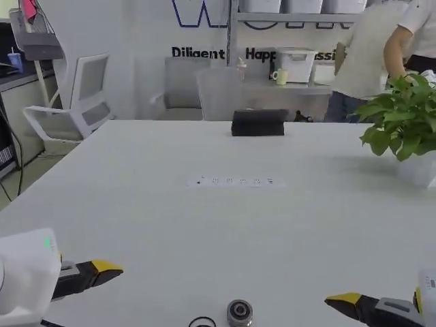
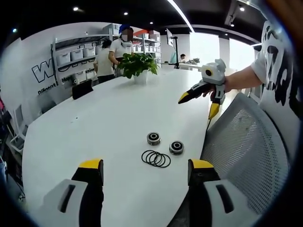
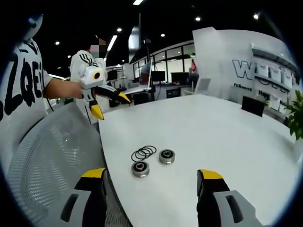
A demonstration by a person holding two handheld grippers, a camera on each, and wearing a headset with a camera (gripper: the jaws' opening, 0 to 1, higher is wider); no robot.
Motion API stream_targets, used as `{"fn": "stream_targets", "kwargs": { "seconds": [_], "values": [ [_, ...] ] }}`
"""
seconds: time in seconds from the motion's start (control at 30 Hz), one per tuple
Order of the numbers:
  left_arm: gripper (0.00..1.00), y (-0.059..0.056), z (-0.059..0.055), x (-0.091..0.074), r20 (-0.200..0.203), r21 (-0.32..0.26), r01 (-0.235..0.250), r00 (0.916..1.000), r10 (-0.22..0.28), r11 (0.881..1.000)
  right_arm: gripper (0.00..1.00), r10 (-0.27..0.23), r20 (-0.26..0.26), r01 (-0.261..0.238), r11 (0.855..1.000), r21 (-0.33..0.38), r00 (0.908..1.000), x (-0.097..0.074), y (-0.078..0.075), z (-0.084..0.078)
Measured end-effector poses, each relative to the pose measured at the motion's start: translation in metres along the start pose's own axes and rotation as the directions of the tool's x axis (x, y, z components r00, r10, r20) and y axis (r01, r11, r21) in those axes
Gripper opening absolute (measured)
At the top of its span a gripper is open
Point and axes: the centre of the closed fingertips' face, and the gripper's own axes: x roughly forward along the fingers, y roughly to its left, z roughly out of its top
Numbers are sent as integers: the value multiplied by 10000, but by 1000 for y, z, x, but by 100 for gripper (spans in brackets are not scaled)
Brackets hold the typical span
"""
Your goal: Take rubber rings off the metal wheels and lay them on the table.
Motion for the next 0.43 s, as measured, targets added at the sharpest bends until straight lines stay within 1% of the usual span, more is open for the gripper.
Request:
{"fn": "stream_targets", "kwargs": {
  "seconds": [0.43],
  "values": [
    [71, 1, -3, -1, 3, -54, -74, 10000, 74, 10000, 79, -43, -61, 43, 10000, -33, 10000, -1, 0, -4]
  ]
}}
